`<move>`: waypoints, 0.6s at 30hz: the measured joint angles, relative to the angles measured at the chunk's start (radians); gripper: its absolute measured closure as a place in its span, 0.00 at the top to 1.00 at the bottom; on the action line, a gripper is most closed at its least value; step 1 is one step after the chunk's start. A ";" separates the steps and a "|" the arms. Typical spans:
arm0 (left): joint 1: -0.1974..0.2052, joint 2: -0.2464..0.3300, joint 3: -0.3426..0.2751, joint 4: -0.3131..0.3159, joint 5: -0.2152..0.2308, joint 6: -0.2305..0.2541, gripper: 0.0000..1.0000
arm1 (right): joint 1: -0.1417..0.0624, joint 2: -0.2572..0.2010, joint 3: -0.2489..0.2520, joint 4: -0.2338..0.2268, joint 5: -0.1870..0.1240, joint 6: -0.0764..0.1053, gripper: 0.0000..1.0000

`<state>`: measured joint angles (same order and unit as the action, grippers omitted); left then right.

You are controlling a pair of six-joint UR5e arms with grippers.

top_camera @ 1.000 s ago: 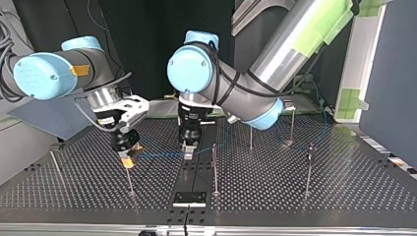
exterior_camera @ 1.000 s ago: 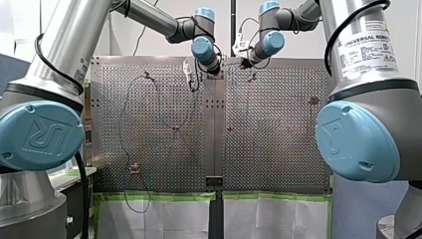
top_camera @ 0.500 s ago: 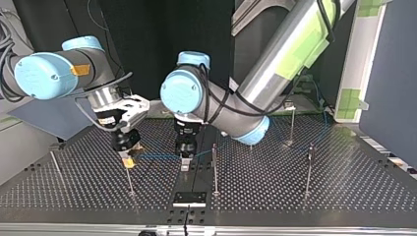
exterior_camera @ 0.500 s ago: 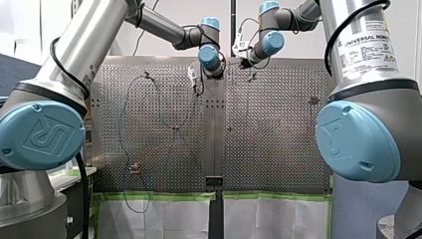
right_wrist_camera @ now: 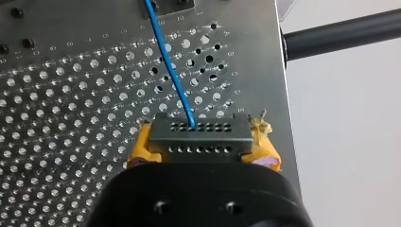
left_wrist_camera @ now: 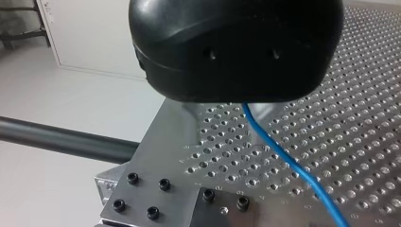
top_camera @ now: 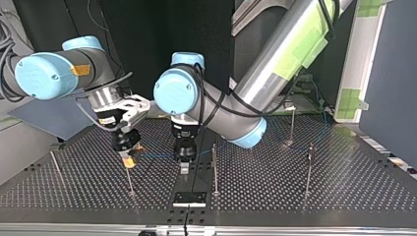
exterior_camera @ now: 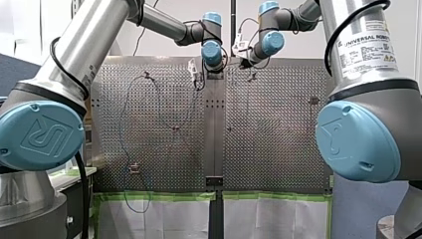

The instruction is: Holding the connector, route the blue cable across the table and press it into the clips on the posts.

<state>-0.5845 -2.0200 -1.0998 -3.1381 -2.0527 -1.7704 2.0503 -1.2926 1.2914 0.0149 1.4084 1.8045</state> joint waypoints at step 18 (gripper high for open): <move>-0.016 0.001 -0.025 -0.022 -0.021 -0.017 0.00 | -0.009 0.001 0.003 0.000 0.000 0.000 0.00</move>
<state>-0.6002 -2.0186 -1.1250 -3.1598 -2.0738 -1.7876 2.0416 -1.2921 1.2945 0.0151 1.4082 1.8042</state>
